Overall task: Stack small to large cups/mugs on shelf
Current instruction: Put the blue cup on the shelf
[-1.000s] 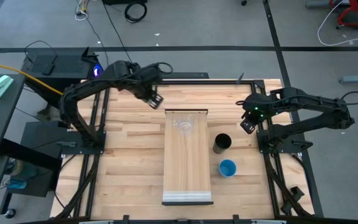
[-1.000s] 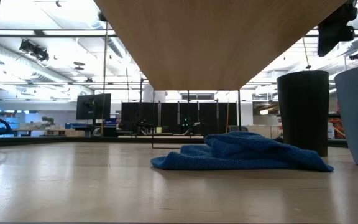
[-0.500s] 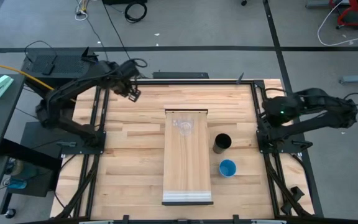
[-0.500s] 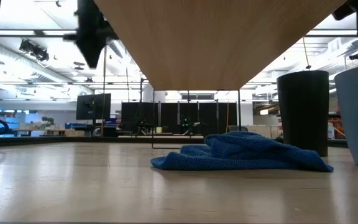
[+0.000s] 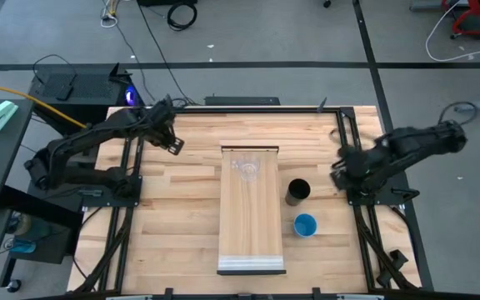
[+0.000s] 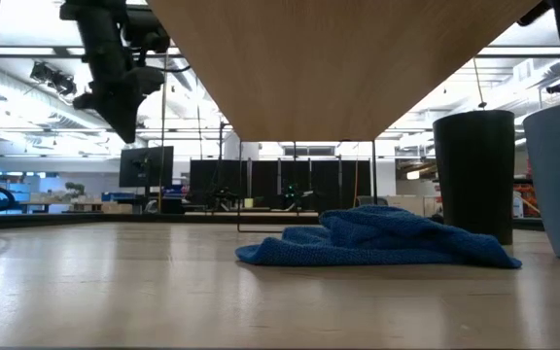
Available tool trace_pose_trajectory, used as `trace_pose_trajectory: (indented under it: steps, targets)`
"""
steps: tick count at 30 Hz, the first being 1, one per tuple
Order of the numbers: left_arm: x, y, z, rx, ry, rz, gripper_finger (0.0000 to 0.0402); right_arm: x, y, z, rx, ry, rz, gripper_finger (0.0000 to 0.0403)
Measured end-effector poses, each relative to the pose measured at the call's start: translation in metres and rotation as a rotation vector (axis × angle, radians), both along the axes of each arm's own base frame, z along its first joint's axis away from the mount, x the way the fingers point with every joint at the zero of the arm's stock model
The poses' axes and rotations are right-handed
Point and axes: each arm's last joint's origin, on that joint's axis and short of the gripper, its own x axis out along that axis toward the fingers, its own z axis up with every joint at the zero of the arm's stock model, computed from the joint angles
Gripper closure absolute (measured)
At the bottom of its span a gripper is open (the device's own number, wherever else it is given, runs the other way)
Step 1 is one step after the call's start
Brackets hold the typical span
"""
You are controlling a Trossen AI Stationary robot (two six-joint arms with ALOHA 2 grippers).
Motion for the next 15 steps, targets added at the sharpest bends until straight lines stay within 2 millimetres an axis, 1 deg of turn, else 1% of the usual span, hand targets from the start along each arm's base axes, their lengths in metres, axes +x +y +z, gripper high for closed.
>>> trace_pose_trajectory:
  steps: [3, 6, 10, 15]
  targets:
    - [0.002, -0.006, -0.006, -0.008, -0.033, -0.022, 0.0370, 0.024, 0.021, -0.009, -0.003, 0.040, 0.034, 0.0359]
    - [0.007, -0.010, -0.009, -0.008, -0.056, -0.023, 0.0366, 0.039, 0.042, -0.021, -0.029, 0.115, 0.078, 0.0359]
    - [0.012, -0.014, -0.008, -0.004, -0.082, -0.034, 0.0368, 0.050, 0.063, -0.036, -0.072, 0.193, 0.112, 0.0359]
    - [0.018, -0.016, -0.006, 0.013, -0.127, -0.044, 0.0376, 0.056, 0.077, -0.047, -0.134, 0.224, 0.088, 0.0359]
